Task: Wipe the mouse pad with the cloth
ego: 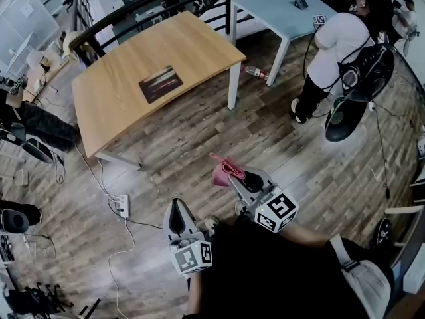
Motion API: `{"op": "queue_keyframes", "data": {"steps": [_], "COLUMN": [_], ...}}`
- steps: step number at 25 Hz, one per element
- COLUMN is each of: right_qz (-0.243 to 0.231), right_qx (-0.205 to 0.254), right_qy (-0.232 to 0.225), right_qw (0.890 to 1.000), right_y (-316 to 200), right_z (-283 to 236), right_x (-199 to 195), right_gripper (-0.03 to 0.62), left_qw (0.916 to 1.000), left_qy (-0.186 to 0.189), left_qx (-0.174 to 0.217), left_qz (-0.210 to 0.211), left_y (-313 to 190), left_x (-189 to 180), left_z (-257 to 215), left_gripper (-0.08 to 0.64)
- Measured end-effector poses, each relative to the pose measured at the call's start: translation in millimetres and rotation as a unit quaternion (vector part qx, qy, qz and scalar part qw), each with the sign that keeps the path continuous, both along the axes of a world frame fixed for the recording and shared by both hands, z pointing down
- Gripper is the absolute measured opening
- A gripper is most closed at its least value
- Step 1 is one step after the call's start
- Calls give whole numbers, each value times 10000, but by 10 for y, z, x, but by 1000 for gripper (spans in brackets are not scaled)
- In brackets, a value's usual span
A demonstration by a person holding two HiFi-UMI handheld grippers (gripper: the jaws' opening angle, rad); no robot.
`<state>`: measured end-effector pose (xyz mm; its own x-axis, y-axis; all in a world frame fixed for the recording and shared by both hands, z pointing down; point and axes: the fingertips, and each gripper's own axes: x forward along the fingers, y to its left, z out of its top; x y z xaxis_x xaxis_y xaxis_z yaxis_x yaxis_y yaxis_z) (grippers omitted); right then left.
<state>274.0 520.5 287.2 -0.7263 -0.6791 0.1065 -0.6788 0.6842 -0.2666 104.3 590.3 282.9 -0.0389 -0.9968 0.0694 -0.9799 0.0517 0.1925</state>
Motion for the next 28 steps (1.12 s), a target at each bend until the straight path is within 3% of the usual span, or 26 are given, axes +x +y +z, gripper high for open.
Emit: {"op": "queue_keyframes", "data": {"steps": [18,28], "right_qz": [-439,-300], "right_qx": [-9,-41], "right_qy": [-132,0], "right_qw": [9989,9995], "right_y": [-485,-1218], "right_z": [49,196], "right_x": [211,-277], "right_gripper": [63,63], "left_qw": [9986,9987], "left_qy": [-96,55], "left_qx": [-141,-186], "left_qz": [-510,-461], "left_y": [-308,-1057], "left_x": [228,-306], "left_z": [125,327], "left_gripper": [25,25]}}
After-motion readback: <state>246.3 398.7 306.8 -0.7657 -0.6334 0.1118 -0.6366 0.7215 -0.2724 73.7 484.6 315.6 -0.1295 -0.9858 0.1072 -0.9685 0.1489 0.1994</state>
